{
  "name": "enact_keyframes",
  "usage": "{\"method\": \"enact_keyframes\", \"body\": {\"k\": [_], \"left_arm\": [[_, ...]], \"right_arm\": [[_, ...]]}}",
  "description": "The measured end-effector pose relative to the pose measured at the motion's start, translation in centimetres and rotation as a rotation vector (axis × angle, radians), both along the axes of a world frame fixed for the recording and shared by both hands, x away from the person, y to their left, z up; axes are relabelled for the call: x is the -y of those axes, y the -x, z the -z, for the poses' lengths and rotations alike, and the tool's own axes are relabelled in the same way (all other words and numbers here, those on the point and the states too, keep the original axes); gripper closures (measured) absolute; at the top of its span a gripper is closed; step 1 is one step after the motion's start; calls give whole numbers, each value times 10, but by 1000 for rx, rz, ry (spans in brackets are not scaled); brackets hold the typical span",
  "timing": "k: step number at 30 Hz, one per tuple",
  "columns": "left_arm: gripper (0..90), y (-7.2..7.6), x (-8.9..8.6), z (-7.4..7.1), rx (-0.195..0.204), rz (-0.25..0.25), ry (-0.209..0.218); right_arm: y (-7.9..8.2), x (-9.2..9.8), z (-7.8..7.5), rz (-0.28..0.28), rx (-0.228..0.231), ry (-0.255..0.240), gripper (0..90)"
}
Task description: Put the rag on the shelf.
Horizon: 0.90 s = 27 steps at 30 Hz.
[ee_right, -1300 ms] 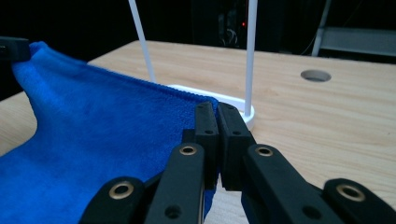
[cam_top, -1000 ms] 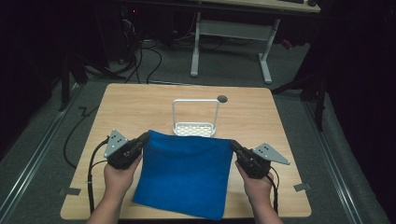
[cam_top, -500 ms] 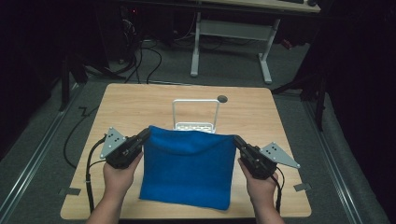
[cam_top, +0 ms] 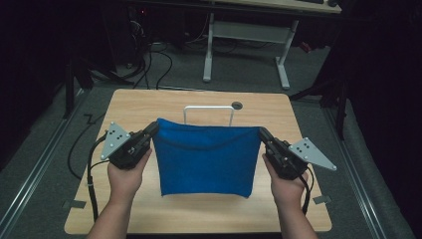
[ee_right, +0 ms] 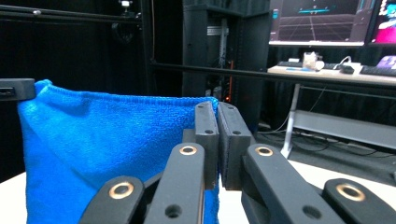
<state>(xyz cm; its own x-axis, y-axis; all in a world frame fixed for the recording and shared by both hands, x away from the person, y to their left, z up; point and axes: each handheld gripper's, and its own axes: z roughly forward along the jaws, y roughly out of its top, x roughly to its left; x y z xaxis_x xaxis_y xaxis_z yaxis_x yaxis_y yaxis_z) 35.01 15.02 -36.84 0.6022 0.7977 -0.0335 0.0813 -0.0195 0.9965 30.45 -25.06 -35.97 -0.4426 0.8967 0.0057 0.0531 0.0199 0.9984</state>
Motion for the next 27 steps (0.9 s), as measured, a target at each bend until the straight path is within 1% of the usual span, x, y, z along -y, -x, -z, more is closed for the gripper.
{"method": "enact_keyframes", "body": {"k": [2,3,5,7,10,14,16,18,19,20,21,22,23,24,25,27], "left_arm": [[888,-1,2,-5,10,3,-1],[888,-1,2,-5,10,3,-1],[888,-2,5,-9,24,2,-2],[888,-4,6,-12,29,0,-1],[888,-8,8,-17,33,-3,7],[889,-13,14,-21,44,-9,-6],[888,-20,17,-23,43,-25,-19],[888,-23,18,-23,39,-24,-19],[888,-29,18,-26,38,-28,-22],[889,-29,18,-26,38,-28,-22],[889,-35,19,-30,40,-33,-25],[889,-35,19,-30,40,-33,-25],[889,-40,19,-32,41,-34,-30],[889,-42,20,-34,45,-39,-37],[889,-45,21,-36,51,-45,-45],[889,-53,23,-42,61,-59,-54]], "right_arm": [[-1,1,-5,7,7,0,883],[-1,1,-5,7,7,0,883],[-2,2,-10,17,24,-7,882],[-2,2,-12,20,33,-6,883],[-4,2,-13,24,35,-1,883],[-11,3,-17,26,33,-3,883],[-17,5,-20,36,30,1,883],[-18,6,-21,38,28,0,883],[-23,8,-23,42,28,-1,883],[-23,8,-23,42,28,-1,883],[-29,10,-26,49,24,4,884],[-29,10,-26,49,24,4,884],[-32,11,-27,51,20,1,884],[-39,12,-31,58,18,6,884],[-39,12,-31,58,18,6,884],[-46,11,-35,63,19,4,884]]}}
